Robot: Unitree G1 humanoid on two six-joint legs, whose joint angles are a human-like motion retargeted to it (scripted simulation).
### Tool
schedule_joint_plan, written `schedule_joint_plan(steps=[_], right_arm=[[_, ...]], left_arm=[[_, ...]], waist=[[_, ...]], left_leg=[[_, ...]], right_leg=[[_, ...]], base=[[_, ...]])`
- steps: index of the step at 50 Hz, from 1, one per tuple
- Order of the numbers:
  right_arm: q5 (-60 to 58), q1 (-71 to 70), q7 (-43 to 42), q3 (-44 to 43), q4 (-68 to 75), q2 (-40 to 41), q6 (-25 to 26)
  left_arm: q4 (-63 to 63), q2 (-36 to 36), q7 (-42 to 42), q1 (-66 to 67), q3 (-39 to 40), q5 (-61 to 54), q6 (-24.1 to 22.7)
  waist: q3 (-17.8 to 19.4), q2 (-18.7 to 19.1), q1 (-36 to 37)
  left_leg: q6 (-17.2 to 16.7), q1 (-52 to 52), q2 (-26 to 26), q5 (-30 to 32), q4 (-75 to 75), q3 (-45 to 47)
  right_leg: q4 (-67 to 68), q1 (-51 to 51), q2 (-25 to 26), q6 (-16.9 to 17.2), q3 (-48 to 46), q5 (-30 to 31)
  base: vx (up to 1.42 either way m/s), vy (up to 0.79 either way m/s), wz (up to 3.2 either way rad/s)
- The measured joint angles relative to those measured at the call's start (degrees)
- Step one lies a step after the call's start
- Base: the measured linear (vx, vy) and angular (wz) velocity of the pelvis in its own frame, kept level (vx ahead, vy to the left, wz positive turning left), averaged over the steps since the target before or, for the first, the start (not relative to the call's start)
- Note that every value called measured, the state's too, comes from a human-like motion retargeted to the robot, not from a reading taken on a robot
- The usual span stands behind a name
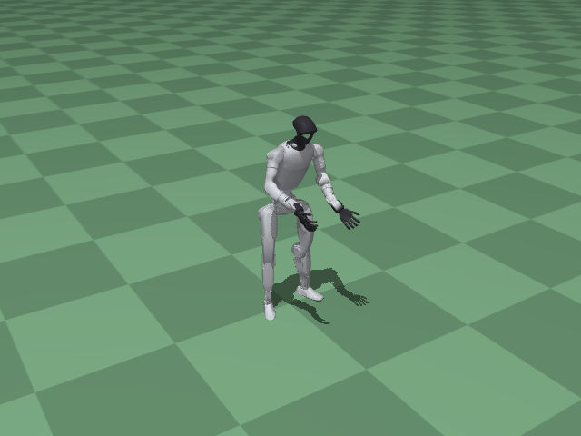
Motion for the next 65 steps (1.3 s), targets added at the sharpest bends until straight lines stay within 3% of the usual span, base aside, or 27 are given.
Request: schedule_joint_plan(steps=[5,10,18,20,22,23,25,28,30,33,35,37,38,40,42,50,53,58,61,65], right_arm=[[16.24,3.7,2.16,-3.74,1.5,1.03,-3.94],[17.97,6.09,3.94,-3.93,2.57,0.38,-2.9],[16.1,8.01,5.86,-3.69,1.85,0.4,0.09],[-9.66,6.0,20.81,-0.02,3.67,-4.19,10.82],[-12.83,5.33,21.31,-0.08,4.34,-4.66,11.33],[-14.62,4.83,20.21,0.05,4.61,-5.02,11.49],[8.24,5.29,-0.74,-3.92,2.57,-1.1,-0.14],[-3.92,2.26,-8.69,-3.4,2.66,-2.55,-1.12],[-18.26,-0.7,-10.59,-2.51,2.8,-4.37,2.19],[-26.53,-4.97,-16.51,-2.85,0.56,-4.85,-1.08],[-48.65,-9.63,-12.54,0.14,1.31,-8.22,7.68],[-46.63,-12.18,-17.52,0.08,-1.92,-6.85,2.82],[-56.23,-14.51,-15.26,2.02,-1.37,-8.36,7.08],[-56.5,-16.75,-17.77,3.12,-3.55,-7.21,4.85],[-62.87,-19.28,-16.96,5.87,-3.7,-7.09,6.75],[-86.06,-25.63,-5.19,23.42,4.17,-0.03,13.16],[-87.79,-24.73,3.26,28.88,9.83,4.0,12.42],[-77.27,-17.76,6.92,27.64,5.98,2.59,10.89],[-74.69,-13.93,3.39,27.35,-5.52,-4.39,9.94],[-77.21,-12.88,1.05,30.24,-21.06,-15.26,6.95]], left_arm=[[3.25,6.42,2.07,-3.4,2.07,-0.82,-1.48],[-0.26,10.7,-0.11,-11.26,0.68,3.71,-0.14],[-8.04,12.3,-6.13,-25.89,-10.97,27.56,11.14],[-8.77,10.86,-11.05,-28.87,-14.75,38.53,15.12],[-8.32,8.19,-12.17,-31.07,-18.68,47.59,17.44],[-7.57,6.62,-12.41,-31.93,-20.9,52.38,18.46],[-4.88,2.96,-8.51,-33.46,-26.16,59.09,19.66],[1.52,-1.38,-10.0,-33.08,-33.6,75.2,20.59],[6.13,-3.67,-10.85,-31.44,-36.7,86.36,19.95],[10.69,-4.77,-6.6,-27.56,-38.2,96.7,17.74],[12.35,-4.4,-4.09,-24.73,-37.11,103.39,16.64],[12.92,-3.58,0.73,-22.84,-35.83,103.74,15.41],[13.1,-3.13,2.03,-21.82,-34.76,104.22,15.36],[13.23,-2.79,6.43,-20.23,-32.15,100.19,14.36],[12.92,-2.75,9.06,-18.69,-28.55,93.28,13.2],[9.31,-5.01,9.36,-14.81,-12.41,46.1,5.66],[10.16,-5.55,6.24,-15.33,-10.05,36.29,5.87],[3.32,-1.66,-1.79,-13.99,-15.0,38.82,10.37],[-10.4,4.22,-5.49,-10.38,-21.7,40.1,11.72],[-30.17,12.79,-8.1,-5.91,-28.46,41.37,9.72]], waist=[[0.9,1.66,-0.34],[0.16,3.6,-1.36],[-2.15,4.83,-4.71],[-2.1,4.71,-5.16],[-1.97,4.46,-6.13],[-1.86,4.24,-6.65],[-1.16,3.76,-7.97],[-0.9,2.41,-10.17],[-0.82,1.41,-11.74],[-0.98,0.02,-13.64],[-1.23,-0.65,-14.34],[-1.42,-0.85,-14.49],[-1.56,-0.93,-14.29],[-1.73,-0.76,-13.63],[-1.84,-0.5,-12.51],[-1.0,1.24,-7.62],[-0.8,2.21,-5.85],[-0.92,3.78,-3.67],[-1.23,4.33,-2.99],[-1.93,4.7,-2.55]], left_leg=[[-0.72,-0.68,0.09,0.42,0.0,-0.49],[-1.24,-1.34,-0.68,0.81,0.0,-0.44],[-1.26,-1.28,-1.23,0.78,0.0,1.24],[-1.05,-0.3,-0.59,0.37,0.0,2.17],[-0.64,-0.02,-0.45,0.25,0.0,2.93],[-0.46,0.11,-0.37,0.19,0.0,3.3],[-1.0,0.63,-0.02,0.18,0.0,3.99],[-0.77,0.98,0.2,0.03,0.0,4.92],[-0.63,1.23,0.29,-0.09,0.01,5.44],[-0.88,1.64,0.47,-0.18,0.01,6.21],[-0.57,1.89,0.45,-0.3,0.02,6.59],[-0.77,2.12,0.62,-0.28,0.05,6.99],[-0.52,2.18,0.6,-0.37,0.15,7.1],[-0.51,2.34,0.74,-0.33,0.16,7.34],[-0.3,2.44,0.75,-0.3,0.11,7.38],[-0.14,2.12,0.73,0.08,0.0,5.9],[-0.15,1.44,0.75,0.36,0.0,4.51],[0.19,-0.03,0.64,0.72,0.0,1.4],[0.43,-0.65,0.42,0.73,0.0,-0.42],[0.73,-1.16,0.16,0.6,0.0,-2.07]], right_leg=[[-0.19,-0.26,0.07,0.0,-0.73,0.11],[-0.36,-0.78,-0.58,0.0,-0.83,0.37],[-0.71,-1.54,-0.73,0.0,0.77,0.83],[-0.57,-1.3,-0.13,0.0,1.77,0.57],[-0.68,-1.46,0.22,0.0,2.5,0.79],[-0.73,-1.55,0.4,0.0,2.84,0.89],[-0.99,-1.3,0.95,0.0,3.28,1.09],[-1.18,-1.44,1.44,0.0,4.12,1.34],[-1.27,-1.47,1.66,0.0,4.65,1.44],[-1.54,-1.36,2.02,0.0,5.36,1.57],[-1.59,-1.33,2.08,0.0,5.85,1.57],[-1.81,-1.19,2.36,0.0,6.14,1.64],[-1.81,-1.16,2.34,0.0,6.32,1.6],[-1.91,-1.08,2.55,0.0,6.5,1.6],[-1.87,-1.05,2.57,0.0,6.59,1.5],[-1.25,-0.82,2.05,0.0,5.33,0.69],[-1.09,-0.77,1.76,0.0,4.07,0.33],[-0.57,-0.67,1.01,0.0,1.35,-0.58],[0.2,-0.56,0.33,0.0,-0.23,-1.37],[1.57,-0.7,-0.49,0.0,-1.59,-2.3]], base=[[0.0,0.0,0.0],[0.0,0.0,0.0],[0.01,0.0,-0.15],[0.05,-0.04,-0.49],[0.0,-0.02,-0.42],[-0.01,-0.02,-0.36],[-0.02,-0.03,-0.31],[-0.01,-0.02,-0.3],[0.0,-0.01,-0.26],[0.01,-0.01,-0.23],[0.02,-0.01,-0.2],[0.01,-0.02,-0.09],[0.0,0.0,0.0],[0.0,0.0,0.0],[0.0,0.0,0.0],[0.0,-0.01,0.13],[0.01,-0.03,0.41],[0.03,-0.02,0.55],[0.06,0.01,0.55],[0.07,0.02,0.38]])
